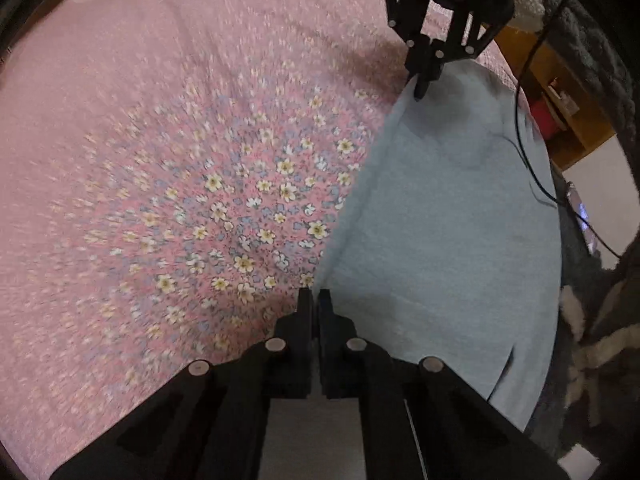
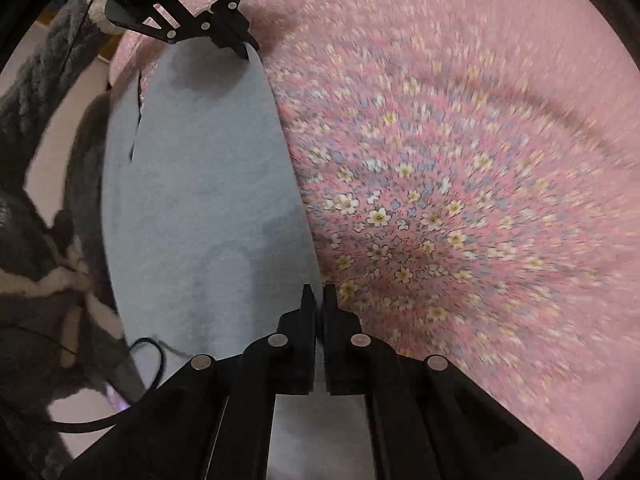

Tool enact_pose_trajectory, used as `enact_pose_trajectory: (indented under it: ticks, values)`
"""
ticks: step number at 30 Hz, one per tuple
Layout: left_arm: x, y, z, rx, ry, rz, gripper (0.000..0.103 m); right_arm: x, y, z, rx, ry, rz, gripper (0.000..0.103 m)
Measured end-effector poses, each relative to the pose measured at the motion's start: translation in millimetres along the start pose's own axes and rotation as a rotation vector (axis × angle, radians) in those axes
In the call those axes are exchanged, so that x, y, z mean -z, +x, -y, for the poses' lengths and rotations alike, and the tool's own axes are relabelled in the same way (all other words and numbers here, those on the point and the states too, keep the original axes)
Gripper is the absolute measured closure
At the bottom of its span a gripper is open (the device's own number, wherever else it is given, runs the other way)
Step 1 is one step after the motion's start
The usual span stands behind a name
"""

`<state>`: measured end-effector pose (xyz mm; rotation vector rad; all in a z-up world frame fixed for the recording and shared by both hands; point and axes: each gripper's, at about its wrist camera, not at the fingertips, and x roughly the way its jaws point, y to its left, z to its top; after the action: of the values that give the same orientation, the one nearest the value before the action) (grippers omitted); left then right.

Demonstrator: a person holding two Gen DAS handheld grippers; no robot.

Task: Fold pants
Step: 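Grasp the sweatpants leg edge with the left tool while the right tool grasps beside it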

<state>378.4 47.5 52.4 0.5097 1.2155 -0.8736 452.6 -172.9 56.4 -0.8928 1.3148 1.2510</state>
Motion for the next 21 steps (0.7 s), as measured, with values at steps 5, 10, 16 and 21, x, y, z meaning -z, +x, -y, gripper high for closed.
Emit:
enact_pose_trajectory:
  ticks: [5, 10, 16, 21]
  values:
    - [13.8, -43.4, 50.8, -0.223, -0.06, 0.07, 0.101, -0.4, -25.9, -75.2, 0.308, -0.089, -0.043, 0.099]
    - [21.2, -59.2, 96.8, -0.47, -0.147, 0.129, 0.101, 8.6, -36.7, -139.6, 0.566, -0.155, -0.006, 0.099]
    - [43.9, -80.4, 163.1, -0.539, -0.206, 0.189, 0.101, 32.9, -41.8, -214.0, 0.763, -0.201, 0.089, 0.099]
    - [59.4, -85.6, 215.0, -0.555, -0.198, 0.206, 0.101, 56.0, -6.2, -278.5, 0.91, -0.265, 0.099, 0.099]
